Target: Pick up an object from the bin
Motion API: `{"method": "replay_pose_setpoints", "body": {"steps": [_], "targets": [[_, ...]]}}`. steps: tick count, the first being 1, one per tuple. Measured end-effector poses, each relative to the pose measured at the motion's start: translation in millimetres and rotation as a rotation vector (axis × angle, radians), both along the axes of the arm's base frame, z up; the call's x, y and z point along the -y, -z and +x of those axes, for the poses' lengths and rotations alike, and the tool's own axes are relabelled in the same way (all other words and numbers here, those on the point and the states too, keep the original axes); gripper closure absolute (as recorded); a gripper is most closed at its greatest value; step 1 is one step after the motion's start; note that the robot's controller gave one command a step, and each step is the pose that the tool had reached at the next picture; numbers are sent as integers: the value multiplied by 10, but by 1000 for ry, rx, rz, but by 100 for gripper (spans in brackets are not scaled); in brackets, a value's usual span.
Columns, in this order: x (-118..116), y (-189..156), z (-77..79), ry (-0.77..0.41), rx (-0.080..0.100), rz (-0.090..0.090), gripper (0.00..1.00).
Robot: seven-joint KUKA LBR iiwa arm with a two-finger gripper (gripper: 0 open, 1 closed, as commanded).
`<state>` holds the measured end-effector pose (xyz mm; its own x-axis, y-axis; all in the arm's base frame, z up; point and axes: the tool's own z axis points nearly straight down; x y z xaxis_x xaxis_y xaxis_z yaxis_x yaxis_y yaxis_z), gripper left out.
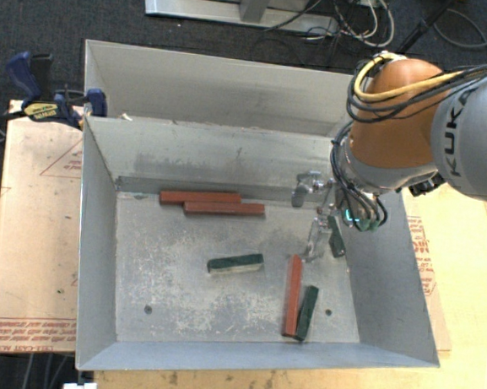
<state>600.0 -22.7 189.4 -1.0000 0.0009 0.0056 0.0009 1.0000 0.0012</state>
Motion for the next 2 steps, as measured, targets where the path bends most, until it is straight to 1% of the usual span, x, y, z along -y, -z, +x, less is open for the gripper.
{"method": "replay_pose_setpoints", "body": {"steps": [1,2], "targets": [[0,-41,17,-1,7,0,0],[-378,473,-62,-129,10,0,0]]}}
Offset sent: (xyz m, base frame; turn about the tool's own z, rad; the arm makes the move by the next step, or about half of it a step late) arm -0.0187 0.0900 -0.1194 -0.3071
